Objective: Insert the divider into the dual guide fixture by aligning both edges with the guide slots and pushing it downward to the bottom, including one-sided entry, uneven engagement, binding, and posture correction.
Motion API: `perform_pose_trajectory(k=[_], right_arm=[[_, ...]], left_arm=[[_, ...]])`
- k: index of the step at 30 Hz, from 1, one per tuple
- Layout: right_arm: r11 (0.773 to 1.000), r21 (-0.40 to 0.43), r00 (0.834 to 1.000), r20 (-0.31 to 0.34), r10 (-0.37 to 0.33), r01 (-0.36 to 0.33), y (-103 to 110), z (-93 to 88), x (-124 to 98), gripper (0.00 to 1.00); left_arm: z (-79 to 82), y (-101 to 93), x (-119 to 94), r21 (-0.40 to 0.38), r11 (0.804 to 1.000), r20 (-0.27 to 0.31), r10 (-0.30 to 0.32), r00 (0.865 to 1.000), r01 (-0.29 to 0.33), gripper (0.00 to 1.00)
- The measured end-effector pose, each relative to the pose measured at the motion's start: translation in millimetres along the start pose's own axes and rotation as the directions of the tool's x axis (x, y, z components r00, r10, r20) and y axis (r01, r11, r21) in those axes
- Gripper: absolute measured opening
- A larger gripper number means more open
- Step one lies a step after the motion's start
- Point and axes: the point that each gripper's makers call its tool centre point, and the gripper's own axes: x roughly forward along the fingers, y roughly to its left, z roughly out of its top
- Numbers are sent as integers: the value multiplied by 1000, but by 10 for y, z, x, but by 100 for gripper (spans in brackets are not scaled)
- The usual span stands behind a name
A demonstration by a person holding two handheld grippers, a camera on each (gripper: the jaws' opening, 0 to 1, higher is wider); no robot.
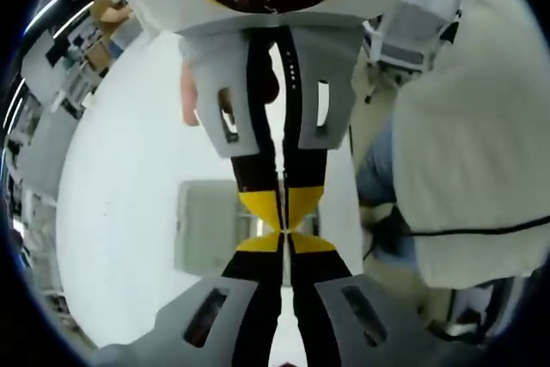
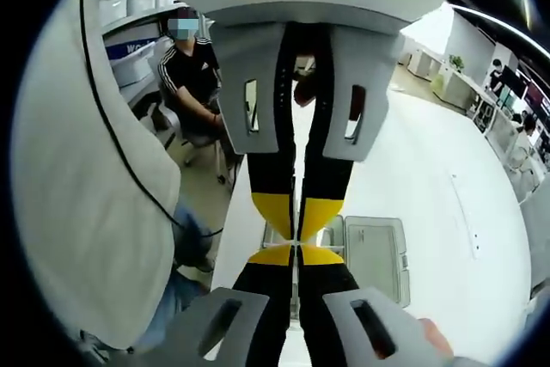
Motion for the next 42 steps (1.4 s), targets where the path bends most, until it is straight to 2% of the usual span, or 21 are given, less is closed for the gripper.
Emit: perform_pose_trajectory(k=[9,14,20,22,27,39,41,42], right_arm=[[1000,1,1000,-1,8,-8,32,-2,15,0],[1000,5,1000,0,-4,4,4,-2,11,0],[1000,13,1000,-5,8,-8,45,-2,44,0],[1000,19,1000,-13,4,-4,48,-27,46,0],[998,68,1000,-8,-14,14,45,-113,41,7],[985,163,998,16,-64,61,75,-344,-36,12],[980,185,997,25,-77,72,83,-390,-57,13],[979,190,997,26,-78,72,93,-410,-57,14]], left_arm=[[-15,-31,15,-6,1000,-20,-2,1000,2,0],[-20,4,15,-6,1000,-15,28,999,-28,0],[-75,-29,25,-30,999,-39,8,999,-10,0],[-138,-29,40,-28,1000,-58,13,998,-14,0],[-204,-28,27,-54,998,-59,8,998,-11,0],[-402,24,12,-109,994,-88,5,996,-14,0],[-428,36,10,-128,992,-95,4,995,-16,0],[-470,32,7,-199,980,-114,3,993,-25,0]])
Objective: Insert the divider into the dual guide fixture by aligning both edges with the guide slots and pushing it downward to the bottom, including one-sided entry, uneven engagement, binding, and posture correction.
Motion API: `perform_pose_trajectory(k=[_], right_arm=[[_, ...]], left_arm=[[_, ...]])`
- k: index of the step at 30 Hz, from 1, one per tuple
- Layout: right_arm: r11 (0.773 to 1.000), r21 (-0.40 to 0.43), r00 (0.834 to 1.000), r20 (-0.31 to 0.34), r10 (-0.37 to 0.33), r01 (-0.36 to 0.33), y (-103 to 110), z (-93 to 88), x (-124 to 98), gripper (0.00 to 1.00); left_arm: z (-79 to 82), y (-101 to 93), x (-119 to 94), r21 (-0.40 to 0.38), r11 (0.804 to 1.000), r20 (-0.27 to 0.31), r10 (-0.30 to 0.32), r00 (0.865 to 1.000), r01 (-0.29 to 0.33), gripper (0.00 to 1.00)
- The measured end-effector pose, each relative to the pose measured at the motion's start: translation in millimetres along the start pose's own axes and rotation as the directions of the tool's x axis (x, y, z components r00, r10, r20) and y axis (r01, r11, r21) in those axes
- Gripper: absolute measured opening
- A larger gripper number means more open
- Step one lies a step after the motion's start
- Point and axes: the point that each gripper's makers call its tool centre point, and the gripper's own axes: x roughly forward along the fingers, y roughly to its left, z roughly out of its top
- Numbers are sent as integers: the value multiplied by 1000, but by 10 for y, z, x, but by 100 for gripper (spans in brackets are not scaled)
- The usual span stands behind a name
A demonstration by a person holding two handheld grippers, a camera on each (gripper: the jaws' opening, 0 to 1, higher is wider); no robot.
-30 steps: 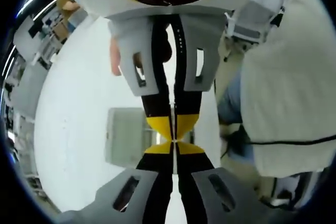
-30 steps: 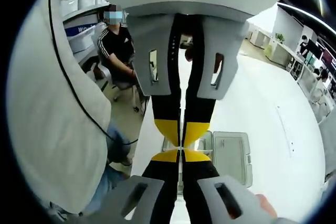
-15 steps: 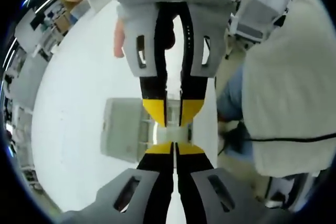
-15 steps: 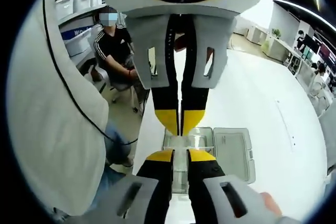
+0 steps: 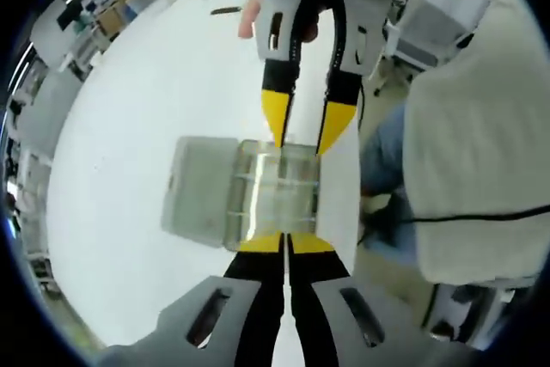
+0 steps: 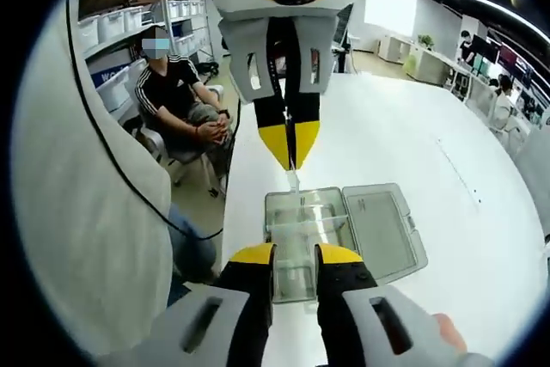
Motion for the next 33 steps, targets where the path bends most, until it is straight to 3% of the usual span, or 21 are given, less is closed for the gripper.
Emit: perform_pose_trajectory(k=[1,10,16,23,27,33], right_arm=[[1000,11,1000,1,-4,4,7,-33,-2,15],[997,72,998,49,-33,29,40,-118,-27,20],[994,102,993,106,-49,38,68,-109,-14,33],[990,134,980,189,-64,39,100,-27,10,45],[990,125,977,196,-87,63,75,-17,40,53],[990,127,973,212,-89,63,56,-4,32,57]], left_arm=[[-12,-4,10,-41,999,-10,-12,1000,12,0],[-4,21,98,51,999,-40,4,999,-2,0],[-57,79,146,103,995,-79,25,997,-16,0],[-128,78,212,117,993,-108,23,994,-10,0],[-116,90,241,102,995,-102,20,995,-10,0],[-161,115,303,87,996,-115,17,993,-7,0]])
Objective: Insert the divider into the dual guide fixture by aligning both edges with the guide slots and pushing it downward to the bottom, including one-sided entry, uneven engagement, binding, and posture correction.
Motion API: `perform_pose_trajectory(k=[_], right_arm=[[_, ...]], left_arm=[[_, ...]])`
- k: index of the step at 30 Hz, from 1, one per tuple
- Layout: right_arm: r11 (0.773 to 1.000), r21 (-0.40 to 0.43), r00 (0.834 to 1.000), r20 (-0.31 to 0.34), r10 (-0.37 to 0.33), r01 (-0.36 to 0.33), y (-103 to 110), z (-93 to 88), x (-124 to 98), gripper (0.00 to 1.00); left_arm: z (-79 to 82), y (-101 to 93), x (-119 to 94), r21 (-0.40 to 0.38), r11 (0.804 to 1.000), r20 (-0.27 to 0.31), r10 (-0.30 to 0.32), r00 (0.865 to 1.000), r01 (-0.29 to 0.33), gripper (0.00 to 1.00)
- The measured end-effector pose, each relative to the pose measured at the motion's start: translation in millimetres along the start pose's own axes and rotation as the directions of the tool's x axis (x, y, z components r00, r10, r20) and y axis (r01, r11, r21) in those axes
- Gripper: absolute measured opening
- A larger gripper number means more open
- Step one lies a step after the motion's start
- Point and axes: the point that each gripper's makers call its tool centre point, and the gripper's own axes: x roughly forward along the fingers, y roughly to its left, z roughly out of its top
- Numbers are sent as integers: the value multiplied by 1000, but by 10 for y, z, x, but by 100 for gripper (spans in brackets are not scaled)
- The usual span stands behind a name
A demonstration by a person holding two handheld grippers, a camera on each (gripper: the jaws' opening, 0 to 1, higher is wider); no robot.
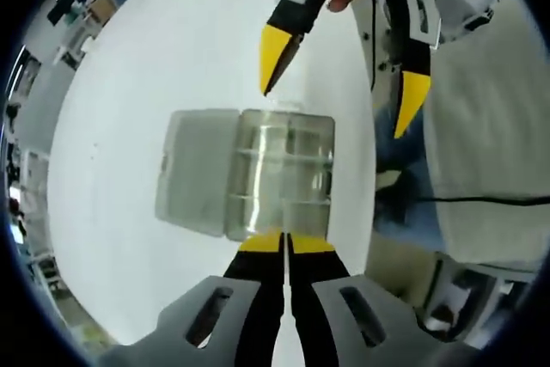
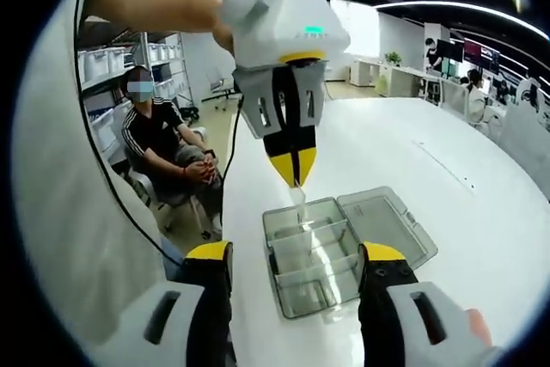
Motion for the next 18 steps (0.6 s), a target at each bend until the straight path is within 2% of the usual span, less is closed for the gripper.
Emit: perform_pose_trajectory(k=[5,12,18], right_arm=[[1000,5,1000,25,-16,16,-43,11,-5,60],[1000,1,1000,26,-10,10,-13,-45,31,65],[1000,-3,1000,30,-8,8,-2,-53,38,68]], left_arm=[[-39,35,18,-8,1000,-8,9,1000,-9,0],[11,49,32,-25,1000,5,7,1000,-7,0],[-22,68,40,-44,999,9,11,1000,-11,0]])
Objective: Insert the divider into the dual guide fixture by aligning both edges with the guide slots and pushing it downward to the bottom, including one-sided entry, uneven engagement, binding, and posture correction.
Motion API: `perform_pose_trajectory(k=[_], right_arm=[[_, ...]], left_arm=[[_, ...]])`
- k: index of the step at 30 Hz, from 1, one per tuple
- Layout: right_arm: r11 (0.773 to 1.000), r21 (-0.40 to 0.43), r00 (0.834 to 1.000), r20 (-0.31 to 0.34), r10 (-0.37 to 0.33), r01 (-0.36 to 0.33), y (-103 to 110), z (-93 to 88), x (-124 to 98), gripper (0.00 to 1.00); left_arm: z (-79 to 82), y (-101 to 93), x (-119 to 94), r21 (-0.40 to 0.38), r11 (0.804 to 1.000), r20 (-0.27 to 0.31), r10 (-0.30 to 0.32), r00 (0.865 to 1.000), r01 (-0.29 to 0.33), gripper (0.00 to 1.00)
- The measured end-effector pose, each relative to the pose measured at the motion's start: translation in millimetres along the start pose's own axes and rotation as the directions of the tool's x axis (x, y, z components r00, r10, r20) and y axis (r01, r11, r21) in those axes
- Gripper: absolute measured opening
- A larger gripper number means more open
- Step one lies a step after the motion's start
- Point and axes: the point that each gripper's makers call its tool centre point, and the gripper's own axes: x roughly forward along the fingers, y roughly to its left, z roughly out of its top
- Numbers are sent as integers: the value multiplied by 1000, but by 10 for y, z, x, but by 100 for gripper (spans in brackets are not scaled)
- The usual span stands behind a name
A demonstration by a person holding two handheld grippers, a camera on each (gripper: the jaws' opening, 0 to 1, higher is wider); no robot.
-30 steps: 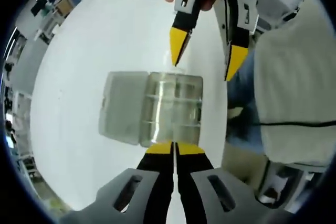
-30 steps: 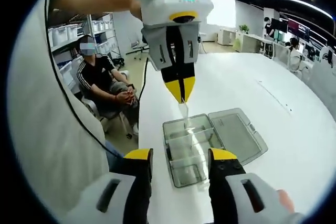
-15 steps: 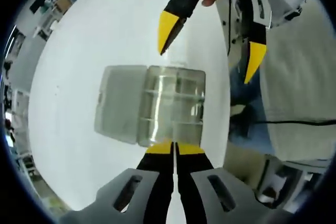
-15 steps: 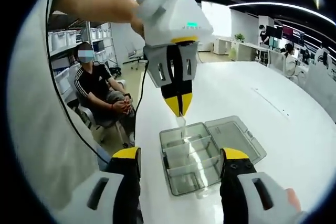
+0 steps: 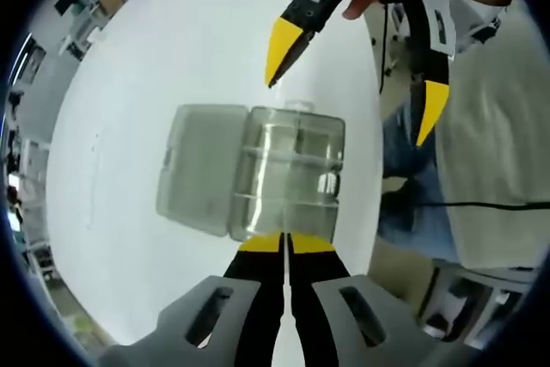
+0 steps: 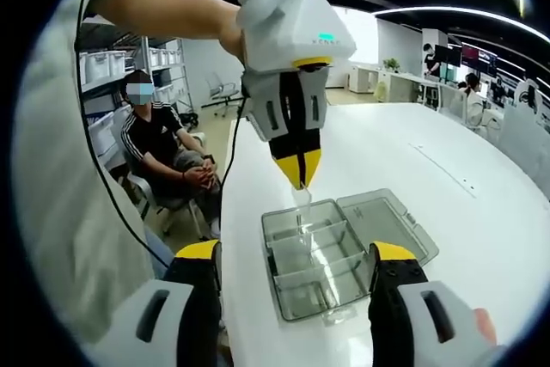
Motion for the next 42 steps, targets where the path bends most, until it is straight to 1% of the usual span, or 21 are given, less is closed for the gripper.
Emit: perform_pose_trajectory(k=[7,14,24,35,38,42], right_arm=[[1000,-15,1000,3,1,-1,-22,12,5,68],[1000,-16,1000,3,9,-9,-5,13,4,68],[1000,-16,1000,-8,15,-15,29,-11,-27,69],[1000,-11,1000,-9,12,-12,36,-19,-47,69],[1000,-12,1000,-9,13,-13,40,-19,-49,69],[1000,-8,1000,-11,13,-13,39,-31,-50,69]], left_arm=[[-17,-16,31,0,1000,0,-1,1000,1,0],[-15,-53,117,3,1000,-4,-14,1000,14,0],[-14,-8,164,4,1000,-8,-3,1000,3,0],[-17,-27,202,27,1000,-23,-8,1000,8,0],[-7,-23,208,25,1000,-16,-15,1000,15,0],[36,-18,210,38,999,21,-40,999,39,0]])
